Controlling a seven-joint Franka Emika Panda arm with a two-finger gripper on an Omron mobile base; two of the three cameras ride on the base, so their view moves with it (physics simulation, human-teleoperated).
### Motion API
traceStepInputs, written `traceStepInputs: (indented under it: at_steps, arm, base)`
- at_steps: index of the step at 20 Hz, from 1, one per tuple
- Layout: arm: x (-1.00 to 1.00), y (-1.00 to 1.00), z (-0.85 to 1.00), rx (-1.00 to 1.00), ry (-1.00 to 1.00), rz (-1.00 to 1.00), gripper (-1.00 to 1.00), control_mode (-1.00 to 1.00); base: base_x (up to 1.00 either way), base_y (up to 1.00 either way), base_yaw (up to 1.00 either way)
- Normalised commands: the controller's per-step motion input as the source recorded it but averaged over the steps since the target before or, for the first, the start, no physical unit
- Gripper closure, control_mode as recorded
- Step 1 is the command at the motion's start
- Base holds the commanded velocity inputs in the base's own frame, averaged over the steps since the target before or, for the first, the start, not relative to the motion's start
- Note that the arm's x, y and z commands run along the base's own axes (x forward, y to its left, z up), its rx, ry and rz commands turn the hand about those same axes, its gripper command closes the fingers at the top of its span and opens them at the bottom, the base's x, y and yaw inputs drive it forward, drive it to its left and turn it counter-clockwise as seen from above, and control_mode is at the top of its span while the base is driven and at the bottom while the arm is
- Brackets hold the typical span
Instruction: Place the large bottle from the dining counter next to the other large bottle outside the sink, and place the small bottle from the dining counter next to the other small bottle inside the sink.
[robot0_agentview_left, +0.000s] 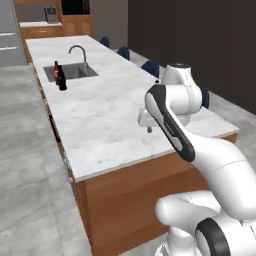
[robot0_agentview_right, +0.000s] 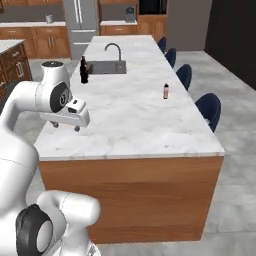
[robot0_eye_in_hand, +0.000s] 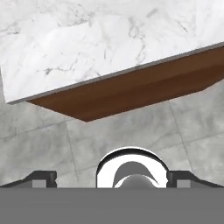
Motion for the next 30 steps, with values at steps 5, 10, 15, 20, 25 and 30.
traceStepInputs:
  at_steps: [5,10,15,20,25,30]
  arm:
    - [0.00,0.00,0.00,0.00,0.00,0.00,-1.00,1.00]
    - [0.00,0.00,0.00,0.00,0.00,0.00,-1.00,1.00]
    - [0.00,0.00,0.00,0.00,0.00,0.00,-1.00,1.00]
    - [0.00,0.00,0.00,0.00,0.00,0.00,-1.00,1.00]
    - [0.00,0.00,0.00,0.00,0.00,0.00,-1.00,1.00]
    - [0.00,0.00,0.00,0.00,0.00,0.00,-1.00,1.00]
  base:
    - [0.88,-1.00,0.50]
    - [0.37,-1.00,0.51]
    - [0.00,-1.00,0.44]
    - [0.00,-1.00,0.51]
    - [0.00,-1.00,0.60]
    - [0.00,-1.00,0.67]
